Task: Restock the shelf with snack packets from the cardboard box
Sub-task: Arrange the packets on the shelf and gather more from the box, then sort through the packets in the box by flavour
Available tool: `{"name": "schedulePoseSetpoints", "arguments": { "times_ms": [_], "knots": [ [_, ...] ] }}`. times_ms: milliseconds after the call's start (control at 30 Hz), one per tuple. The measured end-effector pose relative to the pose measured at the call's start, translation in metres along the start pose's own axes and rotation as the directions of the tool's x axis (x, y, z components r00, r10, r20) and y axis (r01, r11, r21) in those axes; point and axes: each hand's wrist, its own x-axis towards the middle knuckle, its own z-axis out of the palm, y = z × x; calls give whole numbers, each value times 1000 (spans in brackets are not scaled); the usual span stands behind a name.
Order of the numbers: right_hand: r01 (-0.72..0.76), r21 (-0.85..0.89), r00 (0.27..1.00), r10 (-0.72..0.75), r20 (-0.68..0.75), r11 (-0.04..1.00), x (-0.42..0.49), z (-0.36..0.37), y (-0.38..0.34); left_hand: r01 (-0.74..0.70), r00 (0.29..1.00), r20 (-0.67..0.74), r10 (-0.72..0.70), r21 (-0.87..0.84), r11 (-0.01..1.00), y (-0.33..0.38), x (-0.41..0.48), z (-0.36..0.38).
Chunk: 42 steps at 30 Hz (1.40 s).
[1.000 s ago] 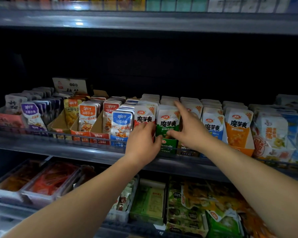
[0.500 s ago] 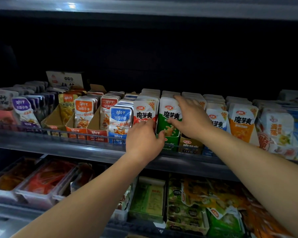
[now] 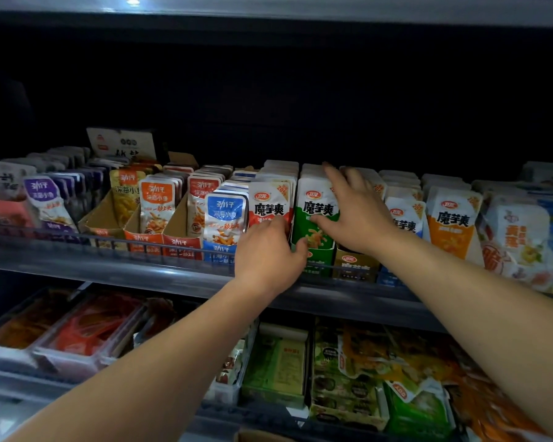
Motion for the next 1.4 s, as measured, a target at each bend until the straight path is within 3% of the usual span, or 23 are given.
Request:
{"name": "schedulePoseSetpoints", "arguments": {
  "times_ms": [233,500,700,833,933,1067,1200,1400],
  "knots": [
    [135,-98,979,-148,-142,986,-18,-8,4,-18,1000,-7,18,-6,1000,-1,-1,1],
    [119,62,974,-104,-201,991,-79,-11,4,-22,1000,-5,22,-59,998,-1,-3,-2],
    [68,238,997,-77,28,969,-168,8,-18,-139,981,-156,118,-137,981,-10,-41,-24],
    [-84,225,963,22,267,971,-235,50,-28,-16,1000,-22,12,-173,985,-51,-105,-10],
    [-179,177,884,79,460,968,-288,90,-31,145,984,120,-133,-95,985,-97,-173,19],
    [-272,93,723,140,677,958,-359,146,-25,339,869,388,-308,-12,941,-140,-265,57],
    [-296,46,623,157,767,954,-424,189,-19,496,708,545,-450,69,865,-159,-322,86],
    [-504,34,533,279,799,863,-461,239,-16,580,653,600,-463,-4,815,-171,-356,107]
  ]
}}
